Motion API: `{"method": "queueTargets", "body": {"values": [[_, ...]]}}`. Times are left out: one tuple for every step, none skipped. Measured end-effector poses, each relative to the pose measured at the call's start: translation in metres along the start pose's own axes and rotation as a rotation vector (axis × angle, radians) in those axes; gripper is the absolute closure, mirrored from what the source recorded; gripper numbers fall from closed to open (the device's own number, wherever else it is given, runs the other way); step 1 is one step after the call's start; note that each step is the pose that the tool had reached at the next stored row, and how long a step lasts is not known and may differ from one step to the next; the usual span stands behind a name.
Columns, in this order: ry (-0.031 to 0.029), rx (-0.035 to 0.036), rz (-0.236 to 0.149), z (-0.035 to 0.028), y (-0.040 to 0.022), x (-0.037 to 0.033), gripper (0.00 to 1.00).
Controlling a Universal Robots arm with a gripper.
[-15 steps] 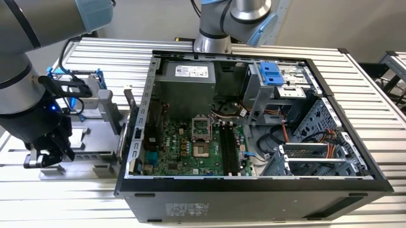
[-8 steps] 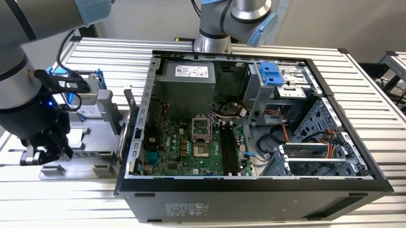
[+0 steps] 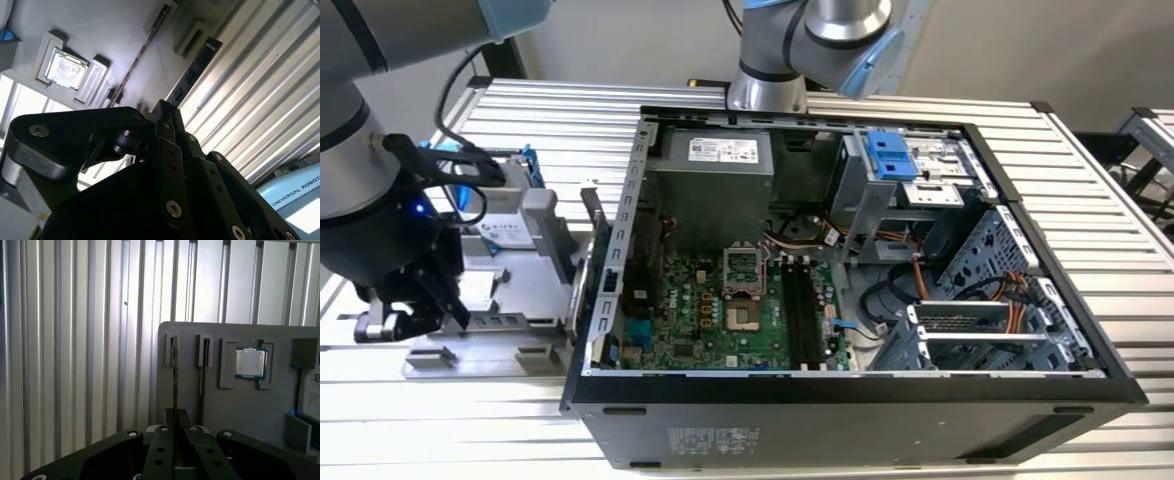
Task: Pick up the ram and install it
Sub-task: 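Pick up the ram and move it above insertion slot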
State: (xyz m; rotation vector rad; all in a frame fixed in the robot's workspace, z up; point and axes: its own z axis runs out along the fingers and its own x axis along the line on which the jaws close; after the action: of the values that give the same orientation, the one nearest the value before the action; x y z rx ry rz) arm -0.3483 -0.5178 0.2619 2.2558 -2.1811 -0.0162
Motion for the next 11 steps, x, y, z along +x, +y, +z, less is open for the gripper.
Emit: {"method": "queueTargets", "body": {"values": [[0.0, 0.0001, 0.0, -0.0019, 0.0, 0.0, 1.0], [0.0, 0.0001, 0.0, -0.0039, 0.0, 0.0, 1.0], [0.0, 0.0, 0.0, -0.006, 0.0002, -0.0001, 1.0], [0.0, 0.0, 0.0, -0.0081, 0.0002, -0.0001, 1.0], [0.0001, 0.0, 0.0, -0.0101, 0.0002, -0.0001, 1.0], [0.0, 0.0, 0.0, -0.012, 0.0002, -0.0001, 1.0], [0.0, 0.0001, 0.0, -0.0139, 0.0002, -0.0001, 1.0], [0.0, 0.0, 0.0, -0.0161, 0.0001, -0.0001, 1.0], [0.0001, 0.0, 0.0, -0.0182, 0.0002, -0.0001, 1.0], [0.0, 0.0, 0.0, -0.0202, 0.0002, -0.0001, 1.0], [0.0, 0.0, 0.0, -0.0221, 0.0002, -0.0001, 1.0]]}}
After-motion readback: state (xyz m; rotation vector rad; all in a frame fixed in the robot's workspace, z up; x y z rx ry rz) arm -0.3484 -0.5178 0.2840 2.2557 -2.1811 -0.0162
